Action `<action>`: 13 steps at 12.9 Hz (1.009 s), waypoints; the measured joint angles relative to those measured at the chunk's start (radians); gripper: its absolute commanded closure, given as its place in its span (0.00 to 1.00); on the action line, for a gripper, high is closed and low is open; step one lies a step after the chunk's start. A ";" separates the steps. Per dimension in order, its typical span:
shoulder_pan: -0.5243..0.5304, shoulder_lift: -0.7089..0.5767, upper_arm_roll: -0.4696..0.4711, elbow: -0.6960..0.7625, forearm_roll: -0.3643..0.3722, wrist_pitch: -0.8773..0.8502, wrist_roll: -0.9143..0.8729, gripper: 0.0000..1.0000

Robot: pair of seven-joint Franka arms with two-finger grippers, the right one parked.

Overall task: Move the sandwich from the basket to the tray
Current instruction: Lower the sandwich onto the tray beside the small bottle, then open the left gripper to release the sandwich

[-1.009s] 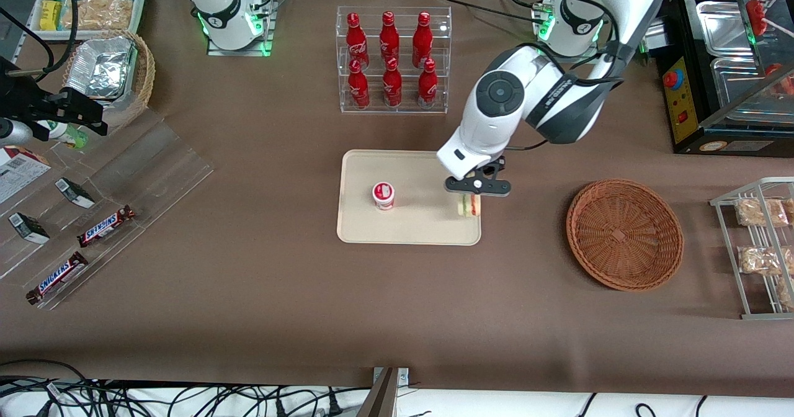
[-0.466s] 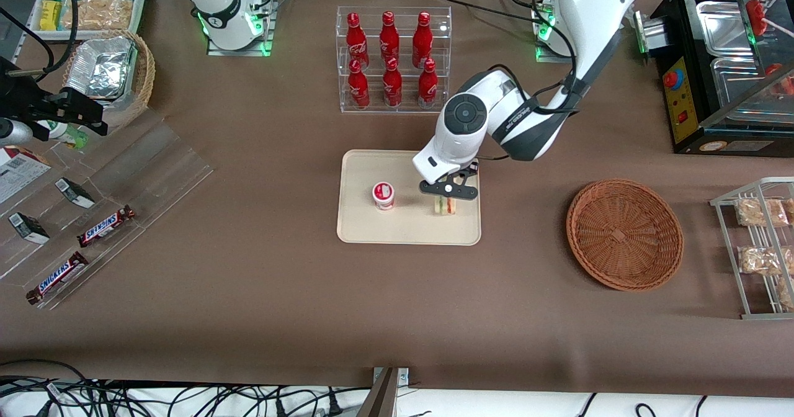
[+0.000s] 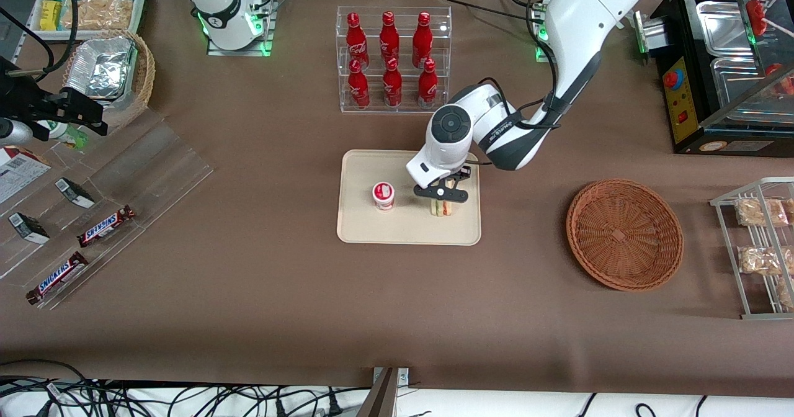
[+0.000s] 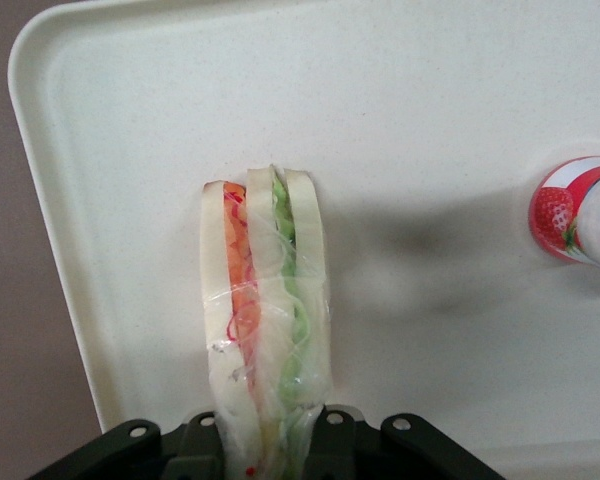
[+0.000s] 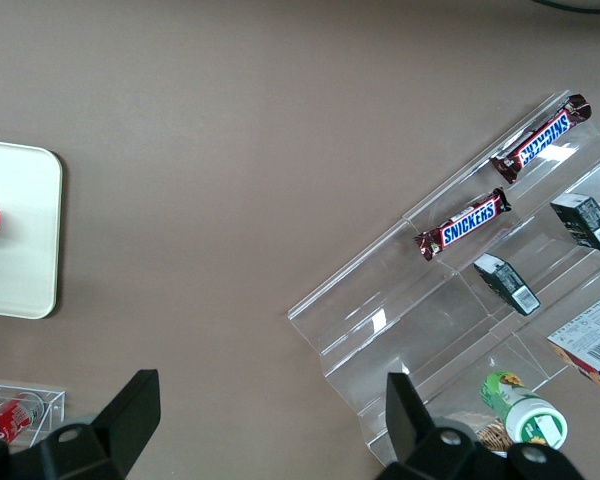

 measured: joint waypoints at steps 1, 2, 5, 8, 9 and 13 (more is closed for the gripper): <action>0.000 0.006 0.000 0.000 0.009 0.000 -0.005 1.00; 0.000 0.009 0.000 0.000 0.016 0.000 -0.010 0.98; -0.001 0.011 0.000 0.000 0.022 0.000 -0.042 0.00; -0.001 0.011 0.001 0.009 0.025 0.000 -0.054 0.00; 0.001 0.011 0.002 0.028 0.025 -0.009 -0.059 0.00; 0.009 0.003 0.002 0.218 0.016 -0.196 -0.076 0.00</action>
